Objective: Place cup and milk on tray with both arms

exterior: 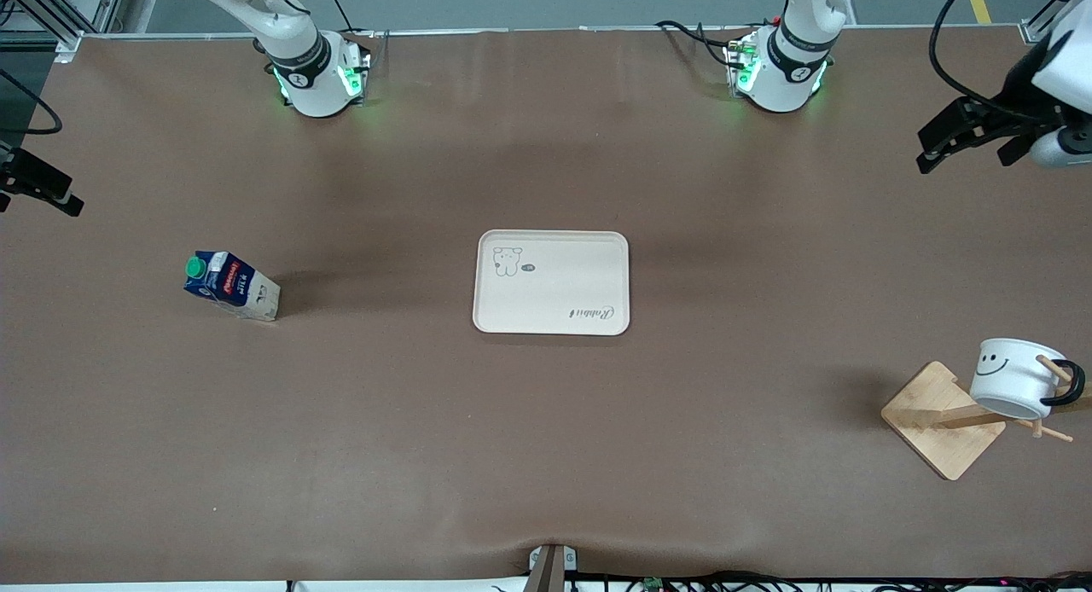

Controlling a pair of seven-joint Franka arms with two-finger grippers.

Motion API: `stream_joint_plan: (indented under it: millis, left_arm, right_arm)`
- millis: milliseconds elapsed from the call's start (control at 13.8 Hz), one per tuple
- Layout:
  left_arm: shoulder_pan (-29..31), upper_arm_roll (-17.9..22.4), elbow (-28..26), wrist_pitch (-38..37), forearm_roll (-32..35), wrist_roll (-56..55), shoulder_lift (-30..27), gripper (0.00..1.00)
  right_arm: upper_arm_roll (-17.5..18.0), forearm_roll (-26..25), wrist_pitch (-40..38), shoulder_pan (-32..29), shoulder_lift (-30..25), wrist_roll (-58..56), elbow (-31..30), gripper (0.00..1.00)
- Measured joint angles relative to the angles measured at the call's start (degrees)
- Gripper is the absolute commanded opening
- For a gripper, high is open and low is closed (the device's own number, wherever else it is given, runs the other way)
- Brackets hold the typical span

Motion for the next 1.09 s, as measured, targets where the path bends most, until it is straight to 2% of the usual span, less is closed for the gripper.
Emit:
stream_joint_plan:
  millis: [362,725,942,1087]
  left_arm:
    - [4.1,1.6,0.0,2.2,0.0,0.3,2.4,1.0]
    - [12.0,1.8,-0.4,10.4,-0.6,0.4,6.7,1.0]
    - [16.5,1.8,-3.4,17.1,-6.5,0.5,7.7,1.0]
    - [17.8,1.8,-7.4,23.3,-7.7,0.5,7.7,1.0]
  right_arm:
    - [0.1,0.0,0.0,0.0,0.2,0.0,0.3,1.0]
    - [0.1,0.0,0.0,0.0,1.7,0.0,0.6,1.0]
    - [0.0,0.0,0.1,0.0,3.4,0.0,0.8,1.0]
    - [-0.2,0.0,0.2,-0.1,4.8,0.0,1.3,1.0]
